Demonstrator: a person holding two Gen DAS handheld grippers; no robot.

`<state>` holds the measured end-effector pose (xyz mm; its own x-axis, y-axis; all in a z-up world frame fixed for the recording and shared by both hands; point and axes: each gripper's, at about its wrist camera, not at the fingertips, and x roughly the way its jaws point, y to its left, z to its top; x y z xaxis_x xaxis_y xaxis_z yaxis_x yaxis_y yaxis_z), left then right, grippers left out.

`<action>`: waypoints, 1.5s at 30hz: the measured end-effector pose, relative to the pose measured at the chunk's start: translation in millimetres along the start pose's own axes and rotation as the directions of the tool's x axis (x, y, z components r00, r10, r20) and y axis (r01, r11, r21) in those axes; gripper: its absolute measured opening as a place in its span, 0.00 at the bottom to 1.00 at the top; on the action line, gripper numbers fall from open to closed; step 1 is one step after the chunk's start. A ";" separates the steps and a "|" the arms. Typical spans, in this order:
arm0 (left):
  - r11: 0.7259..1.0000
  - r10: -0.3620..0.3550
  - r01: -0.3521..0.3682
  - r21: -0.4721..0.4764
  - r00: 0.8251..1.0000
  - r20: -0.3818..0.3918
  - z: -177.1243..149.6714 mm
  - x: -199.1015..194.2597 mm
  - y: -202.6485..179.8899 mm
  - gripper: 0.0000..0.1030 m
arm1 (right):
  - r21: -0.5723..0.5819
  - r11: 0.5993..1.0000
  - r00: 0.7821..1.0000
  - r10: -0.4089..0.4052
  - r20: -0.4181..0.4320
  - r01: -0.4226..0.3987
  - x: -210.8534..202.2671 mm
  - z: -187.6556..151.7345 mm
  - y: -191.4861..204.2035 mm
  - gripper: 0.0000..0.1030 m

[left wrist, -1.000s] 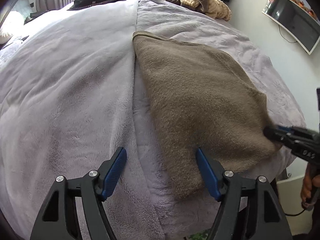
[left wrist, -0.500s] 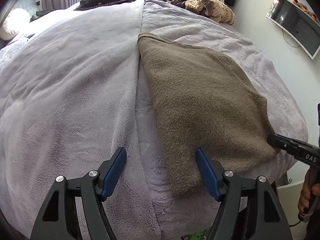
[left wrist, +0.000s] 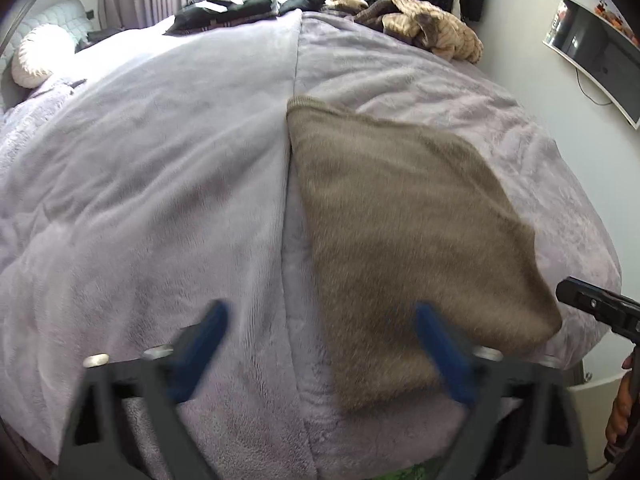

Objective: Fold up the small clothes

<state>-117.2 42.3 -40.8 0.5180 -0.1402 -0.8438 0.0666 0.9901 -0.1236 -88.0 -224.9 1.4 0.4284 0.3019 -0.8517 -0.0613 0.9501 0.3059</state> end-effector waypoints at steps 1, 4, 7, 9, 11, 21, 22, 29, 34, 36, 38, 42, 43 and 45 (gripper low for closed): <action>1.000 0.007 -0.007 0.006 1.000 0.015 2.5 -2.5 -2.7 0.97 | -0.009 1.000 1.000 -0.013 0.003 0.013 -0.6 3.1 4.6 0.63; 1.000 0.020 -0.021 0.022 1.000 0.024 8.4 -5.5 -10.5 0.97 | -0.026 0.999 0.999 -0.044 0.001 0.044 2.7 9.5 16.9 0.78; 0.999 0.029 -0.029 0.021 1.000 0.012 12.8 -4.8 -15.1 0.97 | -0.034 0.997 0.997 -0.073 -0.003 0.073 8.7 13.8 28.0 0.81; 0.999 0.046 -0.046 0.013 0.999 0.004 14.6 -3.6 -16.8 0.97 | -0.035 0.994 0.994 -0.106 0.000 0.106 12.2 16.2 35.0 0.84; 0.998 0.067 -0.067 0.010 0.998 0.001 14.8 -2.8 -18.9 0.97 | -0.036 0.990 0.991 -0.135 -0.006 0.134 16.1 17.8 41.3 0.86; 0.996 0.092 -0.092 0.006 0.996 -0.008 15.3 -0.5 -23.7 0.97 | -0.044 0.960 0.961 -0.275 0.016 0.275 22.2 23.4 57.0 0.87; 0.996 0.092 -0.092 0.005 0.996 -0.006 15.3 -0.7 -24.0 0.97 | -0.046 0.959 0.960 -0.280 0.015 0.280 22.8 23.3 58.0 0.87; 0.995 0.096 -0.096 0.009 0.995 -0.005 17.6 0.8 -26.7 0.97 | -0.051 0.954 0.955 -0.295 0.009 0.295 25.6 23.1 60.5 0.87; 0.995 0.099 -0.099 0.019 0.995 -0.007 16.1 0.9 -31.8 0.97 | -0.053 0.952 0.953 -0.302 0.008 0.302 26.7 22.8 61.0 0.87; 0.995 0.101 -0.101 0.017 0.995 -0.007 15.7 0.8 -32.4 0.97 | -0.050 0.951 0.953 -0.304 0.009 0.304 26.7 22.3 60.6 0.87; 0.994 0.104 -0.104 0.020 0.995 -0.006 15.8 0.8 -32.4 0.97 | -0.049 0.951 0.953 -0.304 0.009 0.304 26.7 21.6 60.1 0.87; 0.993 0.114 -0.114 0.022 0.993 -0.003 15.1 -0.1 -32.8 0.97 | -0.049 0.951 0.953 -0.304 0.010 0.304 26.5 21.4 59.9 0.87; 0.993 0.115 -0.115 0.020 0.993 -0.002 15.1 -0.4 -32.7 0.97 | -0.048 0.952 0.953 -0.304 0.010 0.304 26.5 21.3 59.5 0.87; 0.993 0.114 -0.114 0.018 0.993 -0.001 14.9 -0.6 -32.3 0.97 | -0.049 0.952 0.953 -0.303 0.010 0.303 26.4 21.5 59.4 0.87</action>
<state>-107.0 10.5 -28.6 0.5213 -0.0262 -0.8530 0.0223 0.9996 -0.0170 -60.9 -162.2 6.3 0.4356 -0.0011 -0.9001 0.0272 0.9996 0.0119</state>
